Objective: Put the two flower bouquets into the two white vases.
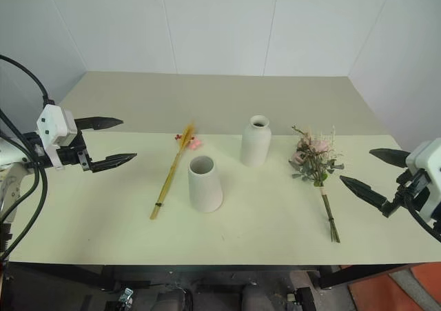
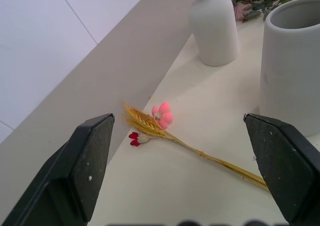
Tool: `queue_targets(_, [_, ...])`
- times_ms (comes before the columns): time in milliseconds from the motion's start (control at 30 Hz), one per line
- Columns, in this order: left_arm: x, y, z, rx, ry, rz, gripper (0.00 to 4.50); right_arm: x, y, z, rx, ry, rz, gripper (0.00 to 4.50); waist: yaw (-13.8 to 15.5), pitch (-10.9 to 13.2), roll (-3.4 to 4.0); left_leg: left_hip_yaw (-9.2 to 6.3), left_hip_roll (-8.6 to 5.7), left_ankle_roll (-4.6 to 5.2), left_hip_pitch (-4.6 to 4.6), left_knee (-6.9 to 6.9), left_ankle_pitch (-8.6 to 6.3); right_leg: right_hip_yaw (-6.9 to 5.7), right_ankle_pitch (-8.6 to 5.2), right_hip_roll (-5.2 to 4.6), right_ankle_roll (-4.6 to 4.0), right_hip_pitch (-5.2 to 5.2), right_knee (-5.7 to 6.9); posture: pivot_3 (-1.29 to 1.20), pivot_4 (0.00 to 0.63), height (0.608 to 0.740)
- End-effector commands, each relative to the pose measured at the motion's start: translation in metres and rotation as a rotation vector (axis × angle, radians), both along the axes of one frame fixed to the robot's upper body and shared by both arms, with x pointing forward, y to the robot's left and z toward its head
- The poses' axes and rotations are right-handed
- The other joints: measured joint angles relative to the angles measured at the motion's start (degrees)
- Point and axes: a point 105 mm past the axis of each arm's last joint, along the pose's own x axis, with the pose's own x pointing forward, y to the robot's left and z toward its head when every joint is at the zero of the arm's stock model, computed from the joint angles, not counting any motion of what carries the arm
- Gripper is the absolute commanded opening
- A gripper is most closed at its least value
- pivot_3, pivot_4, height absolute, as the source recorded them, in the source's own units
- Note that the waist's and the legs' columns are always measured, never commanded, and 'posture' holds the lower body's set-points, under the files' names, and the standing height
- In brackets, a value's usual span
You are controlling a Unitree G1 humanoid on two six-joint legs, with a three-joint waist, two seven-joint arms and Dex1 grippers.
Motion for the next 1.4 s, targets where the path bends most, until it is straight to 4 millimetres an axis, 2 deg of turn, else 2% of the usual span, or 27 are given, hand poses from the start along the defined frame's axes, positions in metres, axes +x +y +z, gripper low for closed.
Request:
queue_targets(33, [-0.001,-0.003,0.012,0.002,-0.05,-0.009,4.5,-0.004,-0.003,0.015,-0.014,-0.054,-0.013,4.48,0.0,0.0,0.0,0.0,0.0,0.0,0.0,0.0,0.0,0.0,0.0,0.0,0.0,0.0,0.0,0.0,0.15,0.74])
queue_targets(333, [-0.001,-0.002,0.01,0.004,-0.042,-0.011,4.5,-0.009,0.0,0.017,-0.008,-0.07,0.012,4.48,0.0,0.0,0.0,0.0,0.0,0.0,0.0,0.0,0.0,0.0,0.0,0.0,0.0,0.0,0.0,0.0,0.15,0.74])
queue_targets(433, [-0.001,-0.002,0.01,0.005,-0.043,-0.011,4.5,-0.006,-0.002,0.009,-0.009,0.037,-0.015,4.48,0.0,0.0,0.0,0.0,0.0,0.0,0.0,0.0,0.0,0.0,0.0,0.0,-0.01,0.0,0.0,0.0,0.15,0.74])
queue_targets(567, [-0.001,-0.004,0.01,0.004,-0.046,-0.018,4.5,0.007,-0.004,-0.012,-0.02,0.306,-0.105,4.48,-0.2,0.0,-0.03,0.02,0.0,0.0,0.02,0.01,0.0,0.03,-0.16,-0.02,-0.29,0.01,0.0,0.0,0.15,0.74])
queue_targets(733, [-0.001,-0.012,0.008,-0.013,-0.042,-0.052,4.5,0.029,0.005,-0.038,0.029,0.476,-0.223,4.48,-0.2,0.0,-0.06,0.01,0.01,0.0,0.03,0.0,0.0,0.02,-0.14,0.0,-0.34,-0.02,0.0,0.0,0.15,0.74])
queue_targets(867, [-0.002,-0.017,0.004,-0.014,-0.031,-0.064,4.5,0.058,0.001,-0.059,0.067,0.549,-0.38,4.48,-0.2,0.0,-0.08,0.01,-0.01,0.01,-0.11,0.02,0.0,0.05,-0.11,-0.01,-0.34,-0.12,-0.02,0.0,0.15,0.74])
queue_targets(1033, [-0.004,-0.028,-0.006,0.005,0.0,-0.106,4.5,0.09,-0.013,-0.067,0.09,0.585,-0.52,4.48,0.0,0.0,-0.05,0.0,-0.04,0.01,-0.36,0.03,0.01,0.03,0.1,-0.02,-0.06,-0.3,-0.03,0.0,0.15,0.74])
queue_targets(1233, [-0.008,-0.038,-0.008,0.006,0.004,-0.14,4.5,0.095,-0.012,-0.08,0.076,0.656,-0.522,4.48,0.1,0.0,-0.05,0.0,-0.03,0.02,-0.41,0.03,0.0,0.0,0.12,-0.02,-0.05,-0.33,-0.04,0.0,0.15,0.74])
queue_targets(1400, [-0.011,-0.041,-0.011,0.003,0.012,-0.153,4.5,0.095,-0.001,-0.091,0.064,0.707,-0.465,4.48,-0.2,0.0,-0.05,0.0,-0.03,0.03,-0.36,0.05,0.01,0.03,0.12,-0.01,0.05,-0.31,-0.01,0.0,0.15,0.74])
